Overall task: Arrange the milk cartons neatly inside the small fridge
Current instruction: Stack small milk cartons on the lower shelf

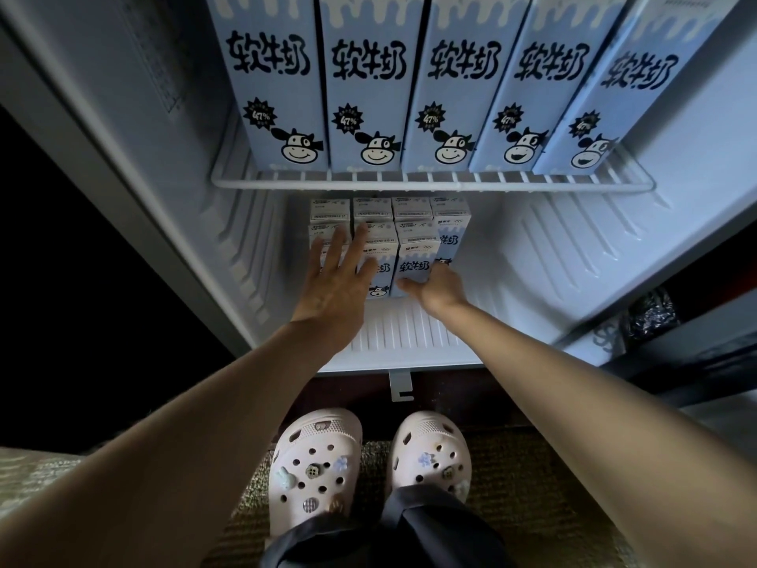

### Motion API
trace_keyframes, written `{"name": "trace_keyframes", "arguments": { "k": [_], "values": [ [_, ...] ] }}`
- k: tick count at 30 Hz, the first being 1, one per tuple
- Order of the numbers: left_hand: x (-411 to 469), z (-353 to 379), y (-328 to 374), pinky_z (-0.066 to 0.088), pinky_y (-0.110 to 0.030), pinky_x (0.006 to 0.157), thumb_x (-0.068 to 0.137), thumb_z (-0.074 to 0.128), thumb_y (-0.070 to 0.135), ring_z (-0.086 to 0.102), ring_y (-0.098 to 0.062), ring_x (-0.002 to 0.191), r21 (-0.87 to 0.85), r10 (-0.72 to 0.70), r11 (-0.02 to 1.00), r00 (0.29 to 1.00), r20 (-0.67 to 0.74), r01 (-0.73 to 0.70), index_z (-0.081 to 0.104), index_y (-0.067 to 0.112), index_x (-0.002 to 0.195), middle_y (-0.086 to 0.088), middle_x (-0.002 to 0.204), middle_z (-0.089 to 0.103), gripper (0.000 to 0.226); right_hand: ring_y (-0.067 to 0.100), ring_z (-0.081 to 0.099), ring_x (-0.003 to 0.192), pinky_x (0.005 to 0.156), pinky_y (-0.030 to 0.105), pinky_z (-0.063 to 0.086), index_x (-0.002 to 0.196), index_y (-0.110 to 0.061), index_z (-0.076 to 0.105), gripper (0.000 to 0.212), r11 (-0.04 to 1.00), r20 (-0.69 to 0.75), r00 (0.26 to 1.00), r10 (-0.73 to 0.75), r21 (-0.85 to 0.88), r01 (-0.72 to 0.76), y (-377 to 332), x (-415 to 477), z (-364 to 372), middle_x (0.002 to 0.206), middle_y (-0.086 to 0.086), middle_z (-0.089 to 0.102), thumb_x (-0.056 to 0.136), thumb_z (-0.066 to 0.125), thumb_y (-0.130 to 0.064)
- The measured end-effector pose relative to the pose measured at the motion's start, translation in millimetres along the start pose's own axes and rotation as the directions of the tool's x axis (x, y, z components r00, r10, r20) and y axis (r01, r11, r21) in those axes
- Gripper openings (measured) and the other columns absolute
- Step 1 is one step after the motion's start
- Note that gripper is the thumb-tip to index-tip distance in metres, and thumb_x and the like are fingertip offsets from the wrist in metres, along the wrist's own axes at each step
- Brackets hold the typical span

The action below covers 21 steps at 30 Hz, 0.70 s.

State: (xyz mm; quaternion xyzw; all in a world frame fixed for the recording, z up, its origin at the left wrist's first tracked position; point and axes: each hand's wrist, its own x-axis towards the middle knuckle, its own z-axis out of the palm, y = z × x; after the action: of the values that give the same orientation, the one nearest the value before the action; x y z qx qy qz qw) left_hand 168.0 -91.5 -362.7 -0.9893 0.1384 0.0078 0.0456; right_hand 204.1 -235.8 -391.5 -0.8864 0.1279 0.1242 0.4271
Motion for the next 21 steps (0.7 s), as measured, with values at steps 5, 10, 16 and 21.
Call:
{"name": "trace_keyframes", "arguments": {
  "k": [5, 10, 16, 21],
  "values": [
    [-3, -12, 3, -0.011, -0.043, 0.116, 0.092, 0.041, 0.005, -0.019, -0.027, 0.145, -0.082, 0.001, 0.997, 0.998, 0.057, 0.003, 0.018, 0.018, 0.147, -0.008, 0.156, -0.023, 0.06, 0.024, 0.051, 0.124, 0.096, 0.023, 0.04, 0.131, -0.004, 0.046, 0.048, 0.999, 0.046, 0.998, 0.035, -0.016, -0.034, -1, -11, -5, 0.133, 0.01, 0.054, 0.087, 0.063, -0.013],
    [-13, -28, 12, -0.007, -0.041, 0.117, 0.091, 0.039, 0.0, -0.016, -0.026, 0.146, -0.155, 0.007, 0.988, 0.997, 0.081, 0.006, 0.024, 0.014, 0.144, -0.009, 0.157, -0.017, 0.057, 0.025, 0.055, 0.117, 0.078, 0.02, 0.04, 0.127, -0.003, 0.05, 0.036, 0.997, 0.023, 0.999, 0.027, -0.075, -0.025, -8, -36, -21, 0.129, 0.011, 0.056, 0.091, 0.054, -0.008],
    [-46, -85, 33, 0.034, -0.039, 0.112, 0.088, 0.045, 0.001, 0.034, -0.028, 0.133, -0.4, -0.06, 0.911, 0.991, 0.121, 0.104, 0.044, 0.007, 0.132, -0.013, 0.143, 0.033, 0.044, 0.028, 0.054, 0.114, 0.083, 0.026, 0.041, 0.118, 0.004, 0.056, 0.03, 0.994, -0.043, 0.999, -0.029, -0.11, 0.024, -27, -99, -61, 0.127, 0.017, 0.057, 0.09, 0.054, -0.008],
    [-92, -150, 60, 0.05, -0.039, 0.093, 0.091, 0.049, 0.008, 0.056, -0.031, 0.109, -0.576, -0.09, 0.811, 0.994, 0.058, 0.107, 0.056, 0.001, 0.118, -0.016, 0.123, 0.053, 0.029, 0.024, 0.056, 0.111, 0.082, 0.023, 0.039, 0.111, -0.007, 0.061, 0.024, 0.984, -0.124, 0.981, -0.147, -0.121, 0.132, -45, -181, -107, 0.119, 0.01, 0.062, 0.089, 0.056, -0.014]
  ]
}}
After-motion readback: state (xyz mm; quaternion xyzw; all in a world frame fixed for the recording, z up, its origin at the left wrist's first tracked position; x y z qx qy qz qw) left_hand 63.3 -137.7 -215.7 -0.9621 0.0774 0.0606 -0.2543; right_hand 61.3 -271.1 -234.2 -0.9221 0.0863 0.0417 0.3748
